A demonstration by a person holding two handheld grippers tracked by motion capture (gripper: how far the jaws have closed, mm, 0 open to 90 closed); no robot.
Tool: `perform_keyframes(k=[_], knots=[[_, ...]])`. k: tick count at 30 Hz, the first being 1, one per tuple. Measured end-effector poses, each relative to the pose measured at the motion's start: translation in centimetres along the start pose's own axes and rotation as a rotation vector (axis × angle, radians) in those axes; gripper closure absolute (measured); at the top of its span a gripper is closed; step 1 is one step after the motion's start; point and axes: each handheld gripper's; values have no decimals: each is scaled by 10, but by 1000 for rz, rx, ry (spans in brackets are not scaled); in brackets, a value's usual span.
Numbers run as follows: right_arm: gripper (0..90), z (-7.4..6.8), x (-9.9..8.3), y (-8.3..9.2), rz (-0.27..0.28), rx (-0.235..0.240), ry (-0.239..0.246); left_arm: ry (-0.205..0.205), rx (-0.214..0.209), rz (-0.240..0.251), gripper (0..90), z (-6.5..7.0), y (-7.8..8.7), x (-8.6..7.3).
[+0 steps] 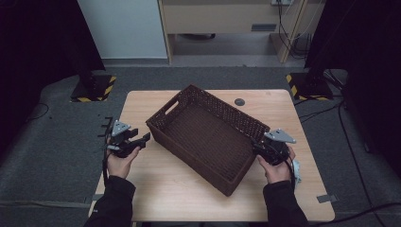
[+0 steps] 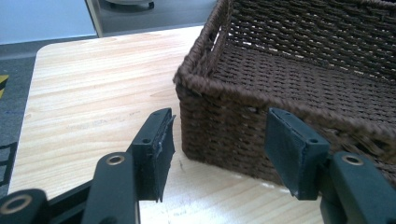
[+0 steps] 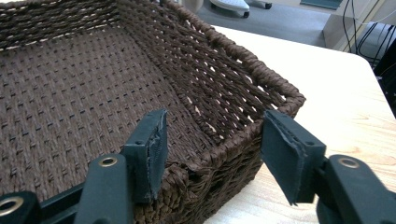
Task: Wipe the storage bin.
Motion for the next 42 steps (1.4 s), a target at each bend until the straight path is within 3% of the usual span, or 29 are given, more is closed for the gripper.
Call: perform_keyframes(k=[4, 10, 16, 19, 24, 29, 33, 34, 39, 42], knots=[[442, 5, 0, -7, 10, -14, 5, -14, 2, 0, 416, -2, -9, 5], [449, 7, 3, -13, 10, -33, 18, 1, -2, 13, 418, -5, -20, 12], [409, 10, 3, -10, 18, 2, 5, 6, -2, -2, 420, -9, -37, 16], [386, 10, 6, -1, 42, 24, -2, 28, -27, -13, 433, -12, -44, 15], [366, 6, 7, 9, 51, 69, -12, 21, -39, -13, 483, -6, -36, 12], [360, -2, -3, 17, 11, 91, 7, 27, -68, -11, 490, -1, -24, 4], [446, 0, -9, 17, 10, 126, -22, 2, -53, -24, 488, 1, -21, 6], [497, 1, -8, 15, -5, 163, -42, -1, -55, -30, 488, 0, -22, 8], [523, 0, -5, 9, -8, 123, -5, -6, -49, -58, 514, -4, -29, 7], [534, -1, -2, 3, -9, 96, 16, 6, -80, -67, 583, -3, -29, 5]])
Point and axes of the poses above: each handheld gripper's, and its own axes: y roughly backward along the jaws, x roughly out of its top, z roughly to its right, and after that the axes turned 2 degrees about z, right-handed
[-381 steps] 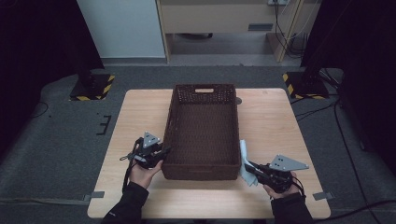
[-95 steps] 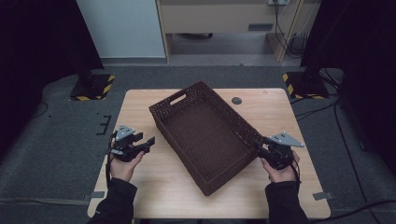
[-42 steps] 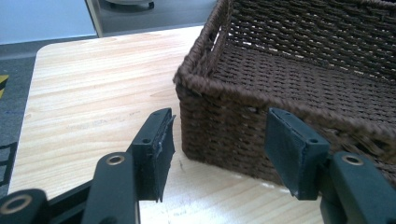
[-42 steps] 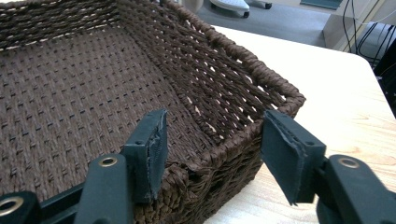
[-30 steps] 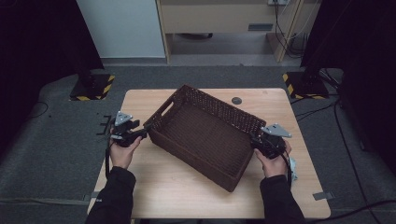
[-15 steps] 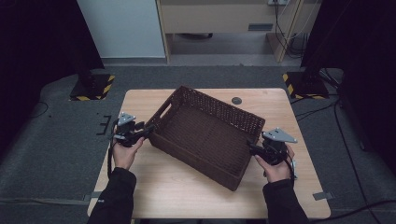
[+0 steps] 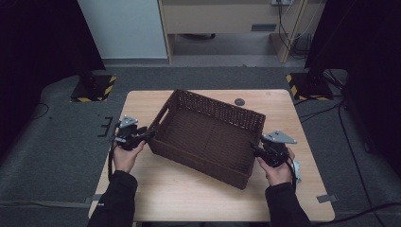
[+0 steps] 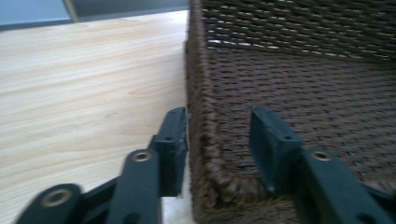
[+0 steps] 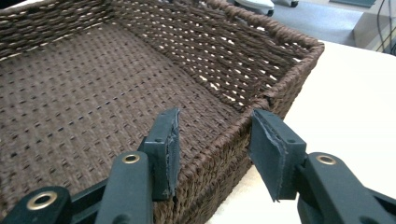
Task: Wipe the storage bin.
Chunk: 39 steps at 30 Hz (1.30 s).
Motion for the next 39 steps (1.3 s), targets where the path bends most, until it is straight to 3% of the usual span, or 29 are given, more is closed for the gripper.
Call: perform_keyframes(k=[2, 5, 9, 13, 15, 17, 20, 23, 26, 29, 33, 37, 38, 39], knots=[[530, 1, 0, -3, 11, -3, 1, 1, -6, -10, 623, 2, 2, 0], [456, 2, 0, 0, 25, 5, -10, 22, -5, -15, 631, 3, 5, -2], [438, -3, 0, 15, 32, 54, 1, 30, 10, -14, 631, 8, 10, -6], [490, -10, -6, 21, 18, 88, 6, 20, 21, -12, 618, 13, 17, -11], [534, -11, -8, 17, -10, 73, 35, 12, 18, -4, 604, 14, 19, -13], [553, -11, -8, 15, 0, 69, 25, 4, 18, 1, 571, 13, 20, -12], [570, -8, -6, 11, -2, 63, 28, 26, -6, 16, 563, 7, 20, -9], [580, -5, -4, 6, -1, 68, 35, 8, -10, -25, 588, 8, 16, -12], [578, 0, -2, 0, 13, 71, 44, -11, 12, -80, 698, 11, 11, -16], [513, 3, -2, 0, 12, 74, 25, 3, 11, -87, 723, 13, 14, -17], [506, 4, -4, 14, 29, 90, 33, 8, 21, -87, 725, 20, 20, -22], [551, 4, -8, 21, 30, 109, 30, 14, 17, -85, 699, 25, 27, -27], [628, 4, -12, 21, 23, 126, 17, 17, 10, -78, 690, 27, 31, -31], [650, 4, -12, 20, 20, 142, 5, 17, 10, -73, 686, 30, 34, -34]])
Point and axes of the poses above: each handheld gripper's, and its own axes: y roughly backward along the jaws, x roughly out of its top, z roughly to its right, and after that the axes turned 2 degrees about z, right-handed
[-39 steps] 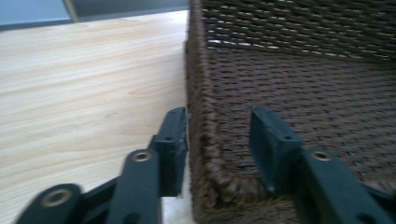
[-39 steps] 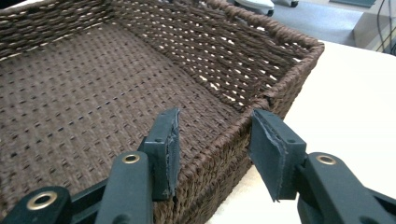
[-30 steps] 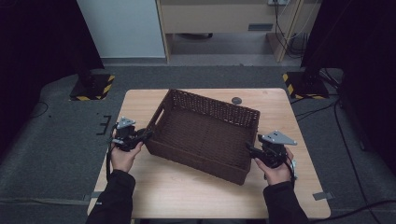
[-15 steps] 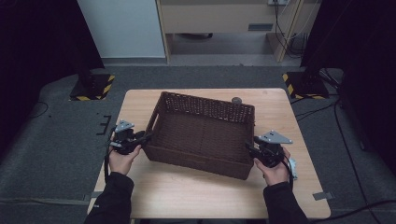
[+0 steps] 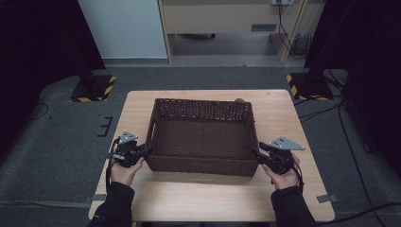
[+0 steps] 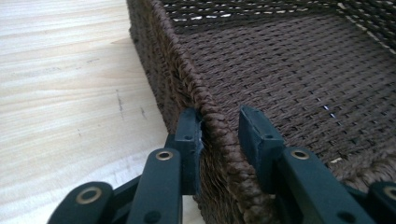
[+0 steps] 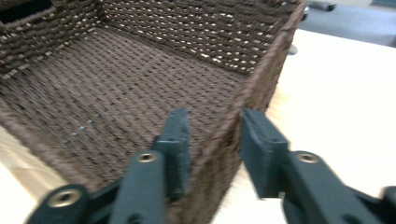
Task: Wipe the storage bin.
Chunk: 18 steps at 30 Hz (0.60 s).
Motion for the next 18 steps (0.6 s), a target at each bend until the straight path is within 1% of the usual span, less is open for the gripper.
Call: perform_keyframes(k=[2, 3, 5, 7, 9, 12, 18], knots=[[661, -1, 1, -1, -4, -9, 4, 1, 3, 6, 683, 1, 2, -2], [664, -2, 1, -2, -5, -18, 9, -1, 3, 1, 683, 1, 2, -2], [668, -2, 1, -2, -2, -19, 9, 2, 2, 3, 686, 1, 2, -2], [671, -2, 1, -2, 1, -19, 3, -2, 3, 2, 688, 0, 2, -2], [685, -5, 1, 1, -3, -20, 11, -1, 4, 2, 692, 0, 3, -2], [687, -6, 0, 4, -4, -9, 16, 1, 1, 5, 695, 0, 4, -4], [684, -5, -1, 3, 5, -9, 16, 4, 5, 9, 693, 3, 7, -6]])
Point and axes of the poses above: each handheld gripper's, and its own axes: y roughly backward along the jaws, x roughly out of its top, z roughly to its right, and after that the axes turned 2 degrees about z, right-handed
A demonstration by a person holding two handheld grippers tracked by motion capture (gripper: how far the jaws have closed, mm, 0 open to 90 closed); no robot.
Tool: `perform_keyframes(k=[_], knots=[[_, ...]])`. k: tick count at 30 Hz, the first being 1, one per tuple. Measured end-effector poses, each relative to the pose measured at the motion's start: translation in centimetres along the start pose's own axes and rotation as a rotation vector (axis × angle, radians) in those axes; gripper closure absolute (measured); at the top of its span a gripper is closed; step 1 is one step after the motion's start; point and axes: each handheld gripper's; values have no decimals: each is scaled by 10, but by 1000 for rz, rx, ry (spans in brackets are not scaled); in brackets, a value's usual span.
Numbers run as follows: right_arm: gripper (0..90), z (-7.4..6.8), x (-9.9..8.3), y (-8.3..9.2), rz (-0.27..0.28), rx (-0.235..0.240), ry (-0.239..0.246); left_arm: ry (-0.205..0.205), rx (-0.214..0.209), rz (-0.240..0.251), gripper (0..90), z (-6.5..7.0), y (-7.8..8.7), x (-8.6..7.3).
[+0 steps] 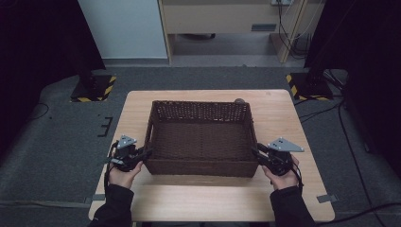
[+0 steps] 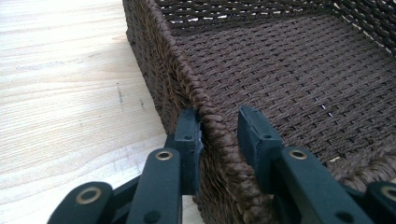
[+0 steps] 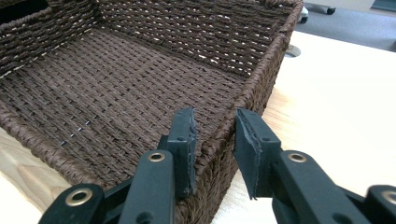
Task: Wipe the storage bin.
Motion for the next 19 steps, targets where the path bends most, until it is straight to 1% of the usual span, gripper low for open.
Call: perform_keyframes(k=[3, 4, 5, 6, 7, 8, 9, 10, 11, 13, 14, 15, 17, 18, 19], knots=[[678, 0, 0, 0, 2, 1, 6, -4, 0, 6, 679, -1, 0, 0], [666, 0, 0, 0, 4, 3, 14, -6, 0, 12, 662, -2, 1, 0], [634, 0, 1, 0, 9, 5, 11, -8, 0, 22, 627, -3, 3, 0], [603, 0, 2, 2, 21, 8, 16, -7, -1, 33, 589, -3, 5, 1], [587, 0, 3, 3, 31, 8, 12, -4, -5, 57, 570, -5, 9, 2], [554, 0, 6, 7, 55, 5, 11, -3, -10, 80, 540, -6, 13, 4], [554, 0, 6, 7, 55, 5, 11, -3, -10, 80, 518, -6, 13, 4], [521, 1, 8, 10, 76, 2, 9, 2, -11, 106, 518, -8, 19, 5], [429, 6, 11, 19, 127, -26, 0, 9, -14, 145, 465, -12, 27, 6], [370, 11, 12, 24, 144, -56, -11, 16, -6, 178, 437, -18, 34, 4], [340, 17, 11, 28, 155, -76, -25, 21, -5, 183, 425, -20, 36, 3], [318, 20, 10, 31, 156, -85, -35, 25, 1, 187, 411, -24, 38, 1], [267, 32, 5, 36, 163, -125, -66, 35, 24, 183, 389, -32, 41, -6], [250, 37, 2, 38, 153, -139, -73, 39, 32, 178, 385, -35, 41, -9], [240, 41, -1, 39, 150, -149, -79, 46, 49, 171, 379, -40, 41, -13]])
Point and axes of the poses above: each handheld gripper's, and its own axes: y roughly backward along the jaws, x roughly out of its top, z roughly to its right, and after that the axes turned 2 degrees about z, right-handed
